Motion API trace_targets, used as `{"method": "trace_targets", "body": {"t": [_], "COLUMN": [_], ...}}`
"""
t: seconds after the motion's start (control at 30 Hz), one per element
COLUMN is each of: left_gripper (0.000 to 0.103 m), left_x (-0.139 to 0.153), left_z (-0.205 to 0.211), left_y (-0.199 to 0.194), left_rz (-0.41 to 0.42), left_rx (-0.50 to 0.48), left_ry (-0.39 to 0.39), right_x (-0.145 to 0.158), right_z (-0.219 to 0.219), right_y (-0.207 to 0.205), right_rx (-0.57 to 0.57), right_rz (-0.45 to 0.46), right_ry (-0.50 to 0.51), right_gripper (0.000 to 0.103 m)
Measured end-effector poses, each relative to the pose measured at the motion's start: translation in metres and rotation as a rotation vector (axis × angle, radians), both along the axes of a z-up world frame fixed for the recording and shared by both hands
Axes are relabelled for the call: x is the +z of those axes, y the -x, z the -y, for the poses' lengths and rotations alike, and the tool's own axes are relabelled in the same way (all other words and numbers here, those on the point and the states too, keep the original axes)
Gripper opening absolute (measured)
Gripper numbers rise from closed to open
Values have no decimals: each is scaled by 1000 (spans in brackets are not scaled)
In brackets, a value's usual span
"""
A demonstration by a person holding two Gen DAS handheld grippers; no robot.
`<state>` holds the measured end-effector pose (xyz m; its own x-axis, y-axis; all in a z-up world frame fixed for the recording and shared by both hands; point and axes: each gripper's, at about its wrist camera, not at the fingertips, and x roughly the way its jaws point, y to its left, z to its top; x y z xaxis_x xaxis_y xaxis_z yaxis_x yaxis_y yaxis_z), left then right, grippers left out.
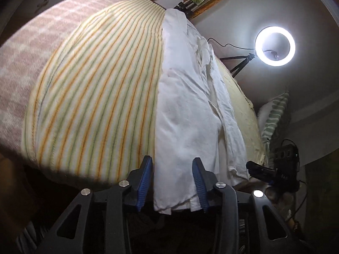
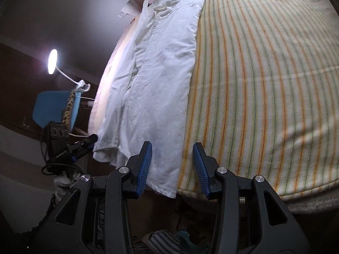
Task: Fold small clothes
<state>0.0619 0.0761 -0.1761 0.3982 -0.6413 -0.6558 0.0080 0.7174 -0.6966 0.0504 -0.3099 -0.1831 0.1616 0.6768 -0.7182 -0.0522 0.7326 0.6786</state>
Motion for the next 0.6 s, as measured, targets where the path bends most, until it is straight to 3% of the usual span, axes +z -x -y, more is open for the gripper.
{"method": "trace_targets", "body": {"t": [0.13,0.17,0.2,0.23,0.27,0.33,0.47,0.5,0.6], "left_gripper": [29,23,18,15,9,7,6,6,6], "left_x": [1,2,2,4,8,19,38,40,29], "left_z": [5,6,6,7,9,11,0,-1,3], "left_y": [3,3,3,3,3,5,10,10,11], "left_rz": [2,1,1,6,17,47,68,76,75], "left_rx": [-7,-7,-6,-4,-3,-1,29,38,30], "left_ry": [0,4,9,9,0,5,153,156,-14], "right_x": [-5,-5,-5,-4,-5,3,26,33,31], "right_z": [-2,-5,-7,-11,-15,-19,-6,-4,-5], "right_y": [6,6,6,6,5,5,9,9,11], "right_rx": [10,20,26,33,40,36,-45,-45,-21], "right_rz": [-19,-21,-16,-19,-28,-10,-16,6,18], "right_ry": [-64,-69,-72,-81,-85,-79,-273,-284,-219], "right_gripper": [44,42,37,17,12,9,8,7,7]}}
